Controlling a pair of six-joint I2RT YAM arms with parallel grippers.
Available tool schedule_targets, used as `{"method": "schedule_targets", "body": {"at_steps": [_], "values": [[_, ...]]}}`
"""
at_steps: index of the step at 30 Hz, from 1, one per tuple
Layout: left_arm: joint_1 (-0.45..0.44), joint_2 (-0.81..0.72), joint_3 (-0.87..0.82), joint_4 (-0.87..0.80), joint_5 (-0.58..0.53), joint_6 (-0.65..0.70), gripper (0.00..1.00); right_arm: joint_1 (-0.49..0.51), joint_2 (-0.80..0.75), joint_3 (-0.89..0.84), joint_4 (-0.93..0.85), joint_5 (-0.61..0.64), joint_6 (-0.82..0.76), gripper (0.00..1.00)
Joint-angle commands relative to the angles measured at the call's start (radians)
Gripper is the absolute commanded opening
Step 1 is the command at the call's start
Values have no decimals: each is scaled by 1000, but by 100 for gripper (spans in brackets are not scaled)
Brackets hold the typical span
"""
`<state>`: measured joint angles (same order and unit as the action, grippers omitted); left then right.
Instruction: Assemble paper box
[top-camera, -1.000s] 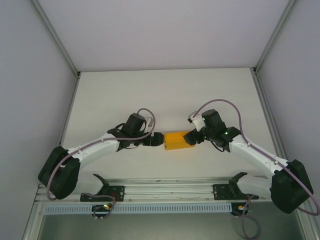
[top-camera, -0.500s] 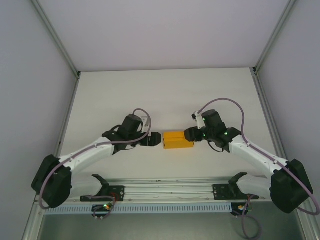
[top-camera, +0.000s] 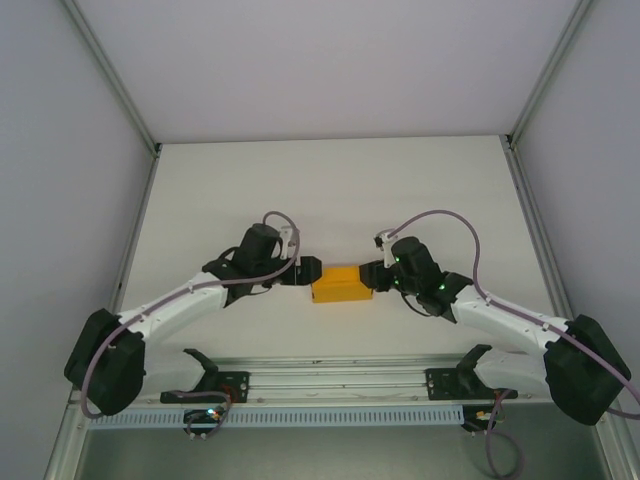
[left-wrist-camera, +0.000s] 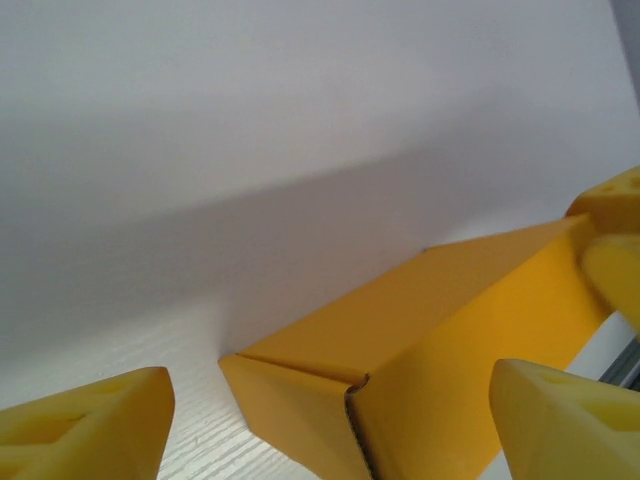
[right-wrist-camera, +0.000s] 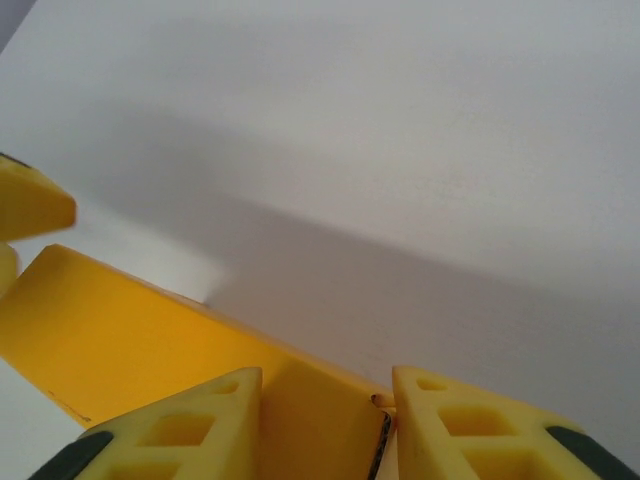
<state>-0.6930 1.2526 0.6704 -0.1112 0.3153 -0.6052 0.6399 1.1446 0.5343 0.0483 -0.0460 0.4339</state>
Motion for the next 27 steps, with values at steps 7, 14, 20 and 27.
{"method": "schedule_targets", "body": {"at_steps": [7,14,20,27], "values": [[1,33,-208,250,71,1,64,24,31,-119,63,32,83,24],[0,65,-242,238,53,78,50,20,-30,-2,-105,-51,-70,52],[-5,43,-235,213,44,122,50,12,-40,179,-299,-145,-423,90],[-6,-8,-232,176,16,152,50,13,105,319,-479,-349,-924,100]]}}
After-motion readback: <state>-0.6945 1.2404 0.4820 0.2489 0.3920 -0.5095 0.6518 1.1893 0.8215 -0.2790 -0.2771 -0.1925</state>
